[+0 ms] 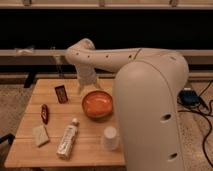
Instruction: Place the ceramic cup over the eraser
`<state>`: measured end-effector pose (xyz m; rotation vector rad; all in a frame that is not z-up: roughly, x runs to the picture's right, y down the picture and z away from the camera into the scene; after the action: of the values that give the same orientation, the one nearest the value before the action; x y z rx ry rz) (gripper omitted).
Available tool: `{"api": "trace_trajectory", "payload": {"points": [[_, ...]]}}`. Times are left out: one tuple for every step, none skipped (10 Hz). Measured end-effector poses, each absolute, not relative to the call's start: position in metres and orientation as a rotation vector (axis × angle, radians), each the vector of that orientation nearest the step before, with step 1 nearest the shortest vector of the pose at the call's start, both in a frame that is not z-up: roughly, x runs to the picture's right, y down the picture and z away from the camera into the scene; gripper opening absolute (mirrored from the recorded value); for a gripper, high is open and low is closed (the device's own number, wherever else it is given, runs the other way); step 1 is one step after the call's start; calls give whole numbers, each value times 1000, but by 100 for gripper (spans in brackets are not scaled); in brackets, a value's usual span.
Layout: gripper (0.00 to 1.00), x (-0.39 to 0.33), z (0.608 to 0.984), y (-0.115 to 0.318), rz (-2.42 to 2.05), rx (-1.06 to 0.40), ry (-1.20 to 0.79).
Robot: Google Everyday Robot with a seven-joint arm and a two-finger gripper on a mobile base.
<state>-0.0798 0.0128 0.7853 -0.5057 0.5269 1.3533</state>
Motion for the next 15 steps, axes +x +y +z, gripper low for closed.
{"api": "trace_trajectory", "payload": {"points": [[80, -80, 785, 13, 1353, -506, 527], [80, -80, 785, 13, 1353, -506, 527], [80, -80, 785, 13, 1353, -506, 527], [80, -80, 785, 13, 1353, -506, 527], [80, -80, 785, 13, 1353, -506, 527], [80, -80, 785, 13, 1353, -506, 527], [80, -80, 785, 13, 1353, -506, 527], [80, -80, 785, 13, 1353, -506, 527], [80, -80, 785, 13, 1353, -506, 527], [80, -80, 785, 13, 1353, -506, 527], [80, -80, 785, 13, 1353, -506, 527], [80, -80, 785, 13, 1353, -506, 527], [80, -80, 785, 13, 1353, -506, 527], [80, -80, 785, 13, 1353, -506, 527], [80, -80, 785, 13, 1353, -506, 527]]}}
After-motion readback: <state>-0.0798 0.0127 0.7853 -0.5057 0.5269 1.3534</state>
